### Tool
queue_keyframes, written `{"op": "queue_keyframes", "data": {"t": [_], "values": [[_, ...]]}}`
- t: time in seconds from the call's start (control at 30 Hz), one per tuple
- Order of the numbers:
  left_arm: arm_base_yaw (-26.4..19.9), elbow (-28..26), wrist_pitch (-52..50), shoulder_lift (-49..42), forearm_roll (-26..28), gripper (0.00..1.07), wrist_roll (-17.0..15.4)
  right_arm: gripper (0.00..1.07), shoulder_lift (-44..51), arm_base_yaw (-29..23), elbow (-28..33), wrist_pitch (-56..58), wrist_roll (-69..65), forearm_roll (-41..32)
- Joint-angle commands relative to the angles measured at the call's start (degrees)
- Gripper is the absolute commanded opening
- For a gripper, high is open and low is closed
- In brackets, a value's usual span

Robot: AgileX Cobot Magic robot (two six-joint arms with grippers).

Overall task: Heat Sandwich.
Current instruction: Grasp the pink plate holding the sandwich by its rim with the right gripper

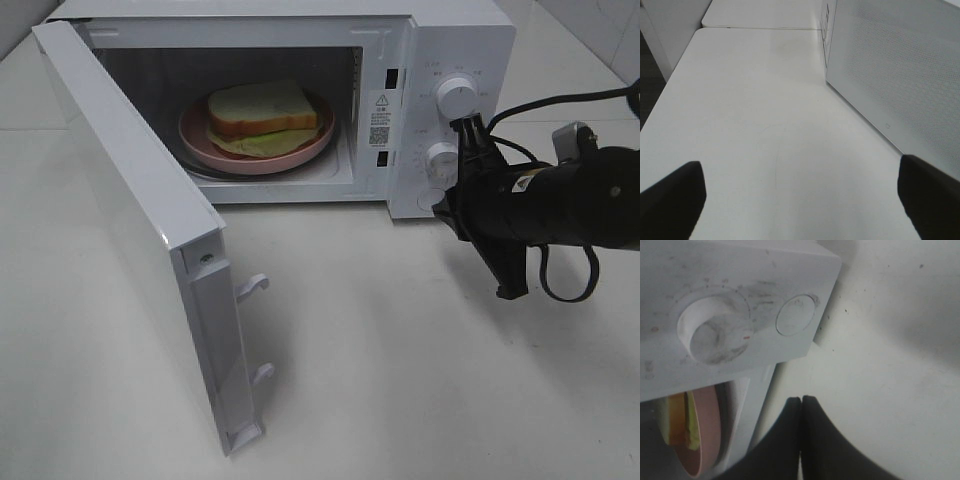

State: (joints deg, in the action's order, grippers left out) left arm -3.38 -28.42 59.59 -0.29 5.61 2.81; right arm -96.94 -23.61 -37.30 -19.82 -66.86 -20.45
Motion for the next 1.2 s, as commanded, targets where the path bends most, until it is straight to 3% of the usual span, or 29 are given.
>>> {"op": "queue_keyframes", "data": {"t": [0.03, 0.63, 1.07, 1.2], "values": [[0.46, 0.11, -0.23, -1.49, 0.00, 0.98, -0.40, 0.04, 4.07, 0.34, 0.06, 6.59, 6.25, 0.80], [0.46, 0.11, -0.23, -1.49, 0.00, 0.98, -0.40, 0.11, 14.78, 0.34, -0.34, 31.40, 24.18, 12.55], [0.46, 0.11, -0.23, -1.49, 0.00, 0.98, -0.40, 0.13, 14.90, 0.34, -8.77, 51.91, 51.62, 13.92], [0.46, 0.11, -0.23, -1.49, 0.00, 0.98, -0.40, 0.13, 14.90, 0.34, -10.08, 56.89, 70.30, 13.92]]}}
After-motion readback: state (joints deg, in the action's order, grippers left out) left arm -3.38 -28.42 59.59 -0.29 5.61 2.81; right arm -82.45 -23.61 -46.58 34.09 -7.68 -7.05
